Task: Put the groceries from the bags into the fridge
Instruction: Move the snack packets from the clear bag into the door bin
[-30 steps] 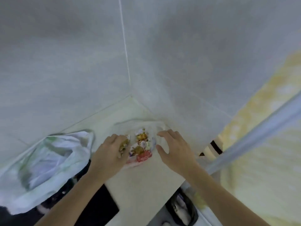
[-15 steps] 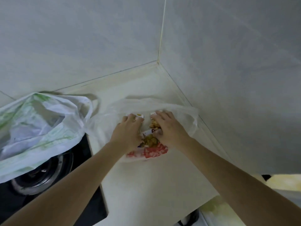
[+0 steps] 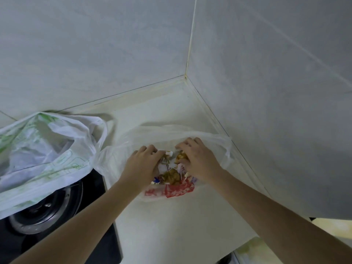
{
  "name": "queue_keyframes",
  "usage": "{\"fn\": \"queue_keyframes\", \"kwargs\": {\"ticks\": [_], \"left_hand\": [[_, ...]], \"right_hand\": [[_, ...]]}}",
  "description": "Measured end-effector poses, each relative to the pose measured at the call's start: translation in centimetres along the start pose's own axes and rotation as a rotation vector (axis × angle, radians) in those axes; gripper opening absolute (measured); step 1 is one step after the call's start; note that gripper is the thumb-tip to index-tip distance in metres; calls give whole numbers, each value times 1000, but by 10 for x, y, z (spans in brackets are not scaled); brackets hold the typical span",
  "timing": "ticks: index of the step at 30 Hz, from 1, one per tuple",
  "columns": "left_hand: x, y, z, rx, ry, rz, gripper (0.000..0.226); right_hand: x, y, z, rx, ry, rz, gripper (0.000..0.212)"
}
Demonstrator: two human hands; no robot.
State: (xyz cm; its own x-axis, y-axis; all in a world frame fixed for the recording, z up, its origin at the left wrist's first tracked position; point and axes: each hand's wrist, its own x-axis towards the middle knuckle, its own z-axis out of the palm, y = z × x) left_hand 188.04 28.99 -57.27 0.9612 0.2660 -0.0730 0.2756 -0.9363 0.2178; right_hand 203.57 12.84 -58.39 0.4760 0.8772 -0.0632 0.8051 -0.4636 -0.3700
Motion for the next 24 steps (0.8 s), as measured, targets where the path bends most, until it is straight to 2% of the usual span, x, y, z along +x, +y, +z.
{"fn": "queue_keyframes", "kwargs": {"ticks": [3,7,13,19,24], "left_hand": [[-6,11,-24,-41,69,16,32],[-22,24,-61,-31,73,-35,18],[-50,41,-141,-50,86,-13,9],[-57,86,-241,-69,156,226,1],[-64,172,-314,-134,198,536,7]], "right_hand": [[-5,-2,-4,14,47,5,38],[-12,-17,-18,68,128,-24,36],[-52,-66,-84,233,183,-9,40],[-133,-110,-190,175,421,162,38],[-242,-138,-277,84,636,338,40]]}}
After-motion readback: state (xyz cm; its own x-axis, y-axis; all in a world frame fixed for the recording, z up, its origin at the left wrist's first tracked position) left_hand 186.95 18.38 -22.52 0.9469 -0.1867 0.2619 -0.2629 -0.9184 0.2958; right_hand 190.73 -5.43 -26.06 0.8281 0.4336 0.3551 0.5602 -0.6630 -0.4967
